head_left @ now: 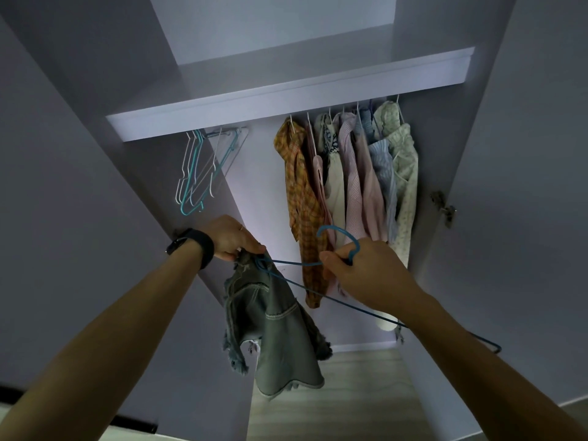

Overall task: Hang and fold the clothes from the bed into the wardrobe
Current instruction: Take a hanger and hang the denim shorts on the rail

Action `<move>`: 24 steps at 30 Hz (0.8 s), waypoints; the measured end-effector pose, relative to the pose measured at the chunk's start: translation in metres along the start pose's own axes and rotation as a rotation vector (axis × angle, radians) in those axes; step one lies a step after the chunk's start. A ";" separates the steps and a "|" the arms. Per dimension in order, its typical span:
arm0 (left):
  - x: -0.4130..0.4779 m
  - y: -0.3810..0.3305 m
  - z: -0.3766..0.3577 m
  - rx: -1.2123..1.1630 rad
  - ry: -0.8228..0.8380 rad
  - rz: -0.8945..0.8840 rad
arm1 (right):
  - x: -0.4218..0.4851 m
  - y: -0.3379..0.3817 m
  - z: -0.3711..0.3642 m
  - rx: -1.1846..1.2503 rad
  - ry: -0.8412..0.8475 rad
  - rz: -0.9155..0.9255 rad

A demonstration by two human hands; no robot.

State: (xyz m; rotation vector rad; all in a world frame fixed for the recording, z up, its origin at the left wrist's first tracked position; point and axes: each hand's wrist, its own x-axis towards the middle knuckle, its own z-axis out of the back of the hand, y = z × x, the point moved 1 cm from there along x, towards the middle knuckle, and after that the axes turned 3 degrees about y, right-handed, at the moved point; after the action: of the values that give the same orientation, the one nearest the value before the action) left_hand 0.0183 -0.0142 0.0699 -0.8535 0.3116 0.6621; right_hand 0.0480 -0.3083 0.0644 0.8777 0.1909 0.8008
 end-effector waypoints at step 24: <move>-0.056 -0.019 -0.034 0.120 -0.134 -0.518 | 0.046 -0.013 -0.066 0.336 -0.080 -0.209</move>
State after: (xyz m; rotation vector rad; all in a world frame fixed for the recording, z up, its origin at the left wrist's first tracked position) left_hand -0.0121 -0.0731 0.0882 -0.7298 0.0024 0.2127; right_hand 0.0565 -0.2409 0.0200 1.1823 0.3478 0.5443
